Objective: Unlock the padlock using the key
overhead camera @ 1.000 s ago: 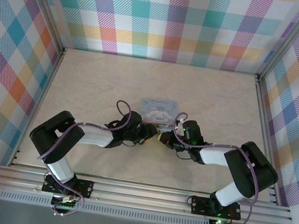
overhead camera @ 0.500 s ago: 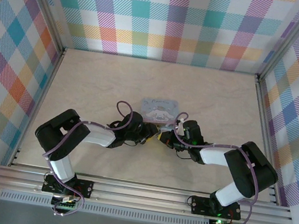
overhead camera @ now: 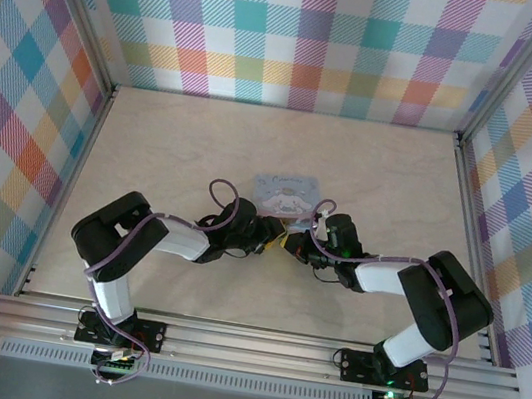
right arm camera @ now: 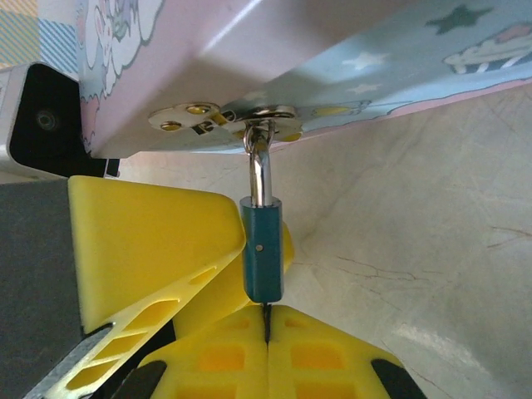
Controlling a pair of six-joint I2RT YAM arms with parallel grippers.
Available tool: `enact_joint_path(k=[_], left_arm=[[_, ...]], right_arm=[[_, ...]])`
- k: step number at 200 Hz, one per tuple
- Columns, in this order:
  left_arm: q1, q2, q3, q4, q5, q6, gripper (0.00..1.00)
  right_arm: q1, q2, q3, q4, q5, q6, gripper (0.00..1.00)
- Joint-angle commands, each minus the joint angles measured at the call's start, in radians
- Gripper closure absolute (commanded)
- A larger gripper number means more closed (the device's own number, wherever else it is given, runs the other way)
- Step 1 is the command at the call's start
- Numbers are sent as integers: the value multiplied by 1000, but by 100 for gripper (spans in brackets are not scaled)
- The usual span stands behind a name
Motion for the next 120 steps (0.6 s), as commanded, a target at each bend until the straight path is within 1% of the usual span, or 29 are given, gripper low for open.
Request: enact_joint_path(k=[1, 20, 26, 72, 120], left_arm=[[-18, 30, 26, 27, 24, -19, 60], [-21, 39, 28, 32, 27, -21, 62], [-21, 40, 32, 33, 27, -24, 63], [-26, 50, 32, 45, 31, -34, 68], [-28, 43, 28, 44, 22, -35, 83]], right_arm=[[3, 14, 5, 49, -20, 33, 100], [3, 15, 0, 49, -11, 51, 100], [3, 13, -1, 83, -6, 56, 100], [-4, 8, -24, 122, 9, 92, 100], [-11, -18, -37, 121, 17, 90, 99]])
